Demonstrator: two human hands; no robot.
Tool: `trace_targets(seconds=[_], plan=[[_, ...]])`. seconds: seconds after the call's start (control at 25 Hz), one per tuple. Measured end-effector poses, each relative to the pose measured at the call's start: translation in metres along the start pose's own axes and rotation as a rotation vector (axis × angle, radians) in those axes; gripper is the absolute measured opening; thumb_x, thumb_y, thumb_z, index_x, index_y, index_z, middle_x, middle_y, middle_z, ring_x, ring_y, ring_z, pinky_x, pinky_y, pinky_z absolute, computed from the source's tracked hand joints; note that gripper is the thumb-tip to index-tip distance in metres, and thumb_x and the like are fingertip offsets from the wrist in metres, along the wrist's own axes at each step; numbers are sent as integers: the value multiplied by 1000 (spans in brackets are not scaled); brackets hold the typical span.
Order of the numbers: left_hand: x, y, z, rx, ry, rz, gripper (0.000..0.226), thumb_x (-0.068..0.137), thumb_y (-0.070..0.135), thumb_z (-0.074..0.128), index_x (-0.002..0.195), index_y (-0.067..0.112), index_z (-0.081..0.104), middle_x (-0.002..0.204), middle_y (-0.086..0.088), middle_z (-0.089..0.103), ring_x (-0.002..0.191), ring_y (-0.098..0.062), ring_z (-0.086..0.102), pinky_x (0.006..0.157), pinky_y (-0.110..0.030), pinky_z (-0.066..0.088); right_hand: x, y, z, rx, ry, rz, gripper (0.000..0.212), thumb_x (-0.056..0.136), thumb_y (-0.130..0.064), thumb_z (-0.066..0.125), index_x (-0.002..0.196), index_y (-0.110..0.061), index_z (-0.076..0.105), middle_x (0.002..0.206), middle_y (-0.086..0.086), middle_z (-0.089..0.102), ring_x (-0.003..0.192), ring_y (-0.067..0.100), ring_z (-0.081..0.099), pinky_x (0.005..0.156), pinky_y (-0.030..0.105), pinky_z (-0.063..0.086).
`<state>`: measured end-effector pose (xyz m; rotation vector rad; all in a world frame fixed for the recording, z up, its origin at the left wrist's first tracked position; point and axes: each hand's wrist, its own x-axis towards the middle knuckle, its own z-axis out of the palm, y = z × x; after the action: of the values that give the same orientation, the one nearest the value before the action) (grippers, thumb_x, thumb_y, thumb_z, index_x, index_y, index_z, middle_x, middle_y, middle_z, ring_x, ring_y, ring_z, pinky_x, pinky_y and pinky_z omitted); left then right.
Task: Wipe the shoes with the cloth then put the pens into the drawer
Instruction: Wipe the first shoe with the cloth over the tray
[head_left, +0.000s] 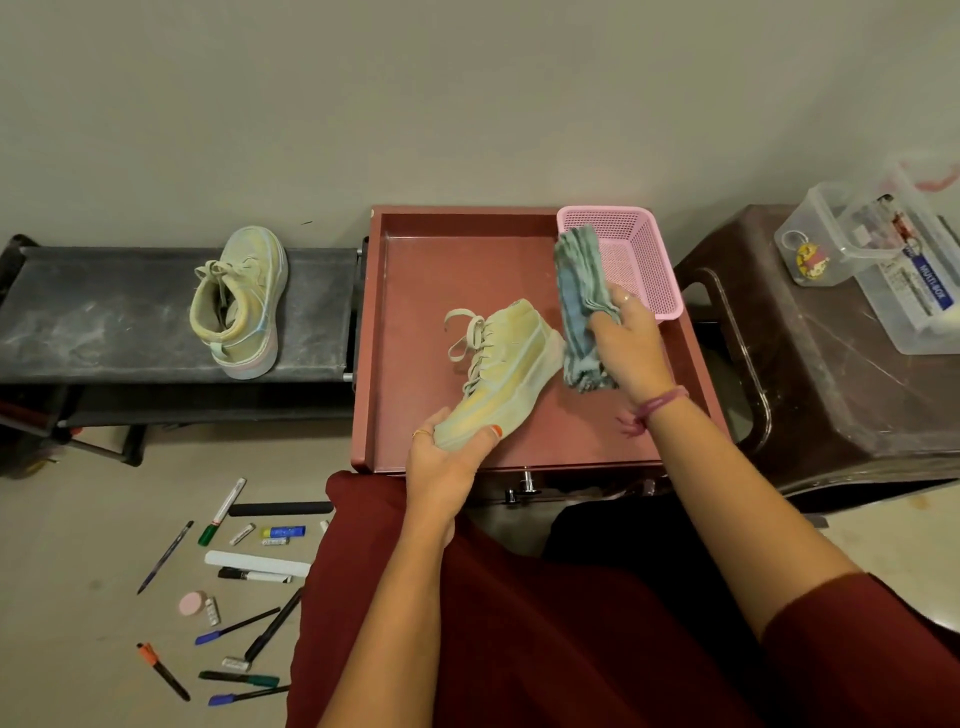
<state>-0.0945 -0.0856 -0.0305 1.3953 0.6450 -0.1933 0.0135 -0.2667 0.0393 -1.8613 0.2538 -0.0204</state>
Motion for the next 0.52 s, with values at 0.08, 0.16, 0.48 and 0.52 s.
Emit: trace_targets(seconds=[0.08, 0.16, 0.48, 0.52], plan=[[0, 1, 0, 44, -1, 22, 74, 56, 37, 84, 122, 27, 51, 111, 7, 62, 98, -8, 63, 78, -20, 48, 15, -5, 17, -438, -220, -155, 53, 79, -3, 41, 129, -12, 54, 118, 8, 62, 106, 25, 58, 90, 32, 45], [-2, 0, 1, 41, 16, 28, 78, 51, 42, 82, 121, 24, 53, 110, 5, 64, 98, -9, 64, 80, -22, 50, 9, 5, 45, -794, -435, -224, 64, 83, 7, 40, 145, -10, 34, 150, 12, 34, 138, 24, 33, 111, 24, 21], [-2, 2, -1, 19, 58, 20, 76, 55, 40, 80, 124, 20, 54, 109, 4, 66, 97, -9, 65, 86, -26, 52, -7, 31, 43, -768, -409, -379, 68, 81, 14, 35, 143, -14, 39, 152, 4, 33, 142, 18, 28, 116, 25, 19], [-2, 1, 0, 22, 57, 25, 77, 54, 41, 78, 124, 20, 55, 109, 4, 67, 97, -9, 65, 85, -25, 52, 2, 33, 43, -786, -383, -352, 68, 82, 14, 34, 144, -13, 37, 152, 5, 32, 142, 19, 27, 116, 26, 18]])
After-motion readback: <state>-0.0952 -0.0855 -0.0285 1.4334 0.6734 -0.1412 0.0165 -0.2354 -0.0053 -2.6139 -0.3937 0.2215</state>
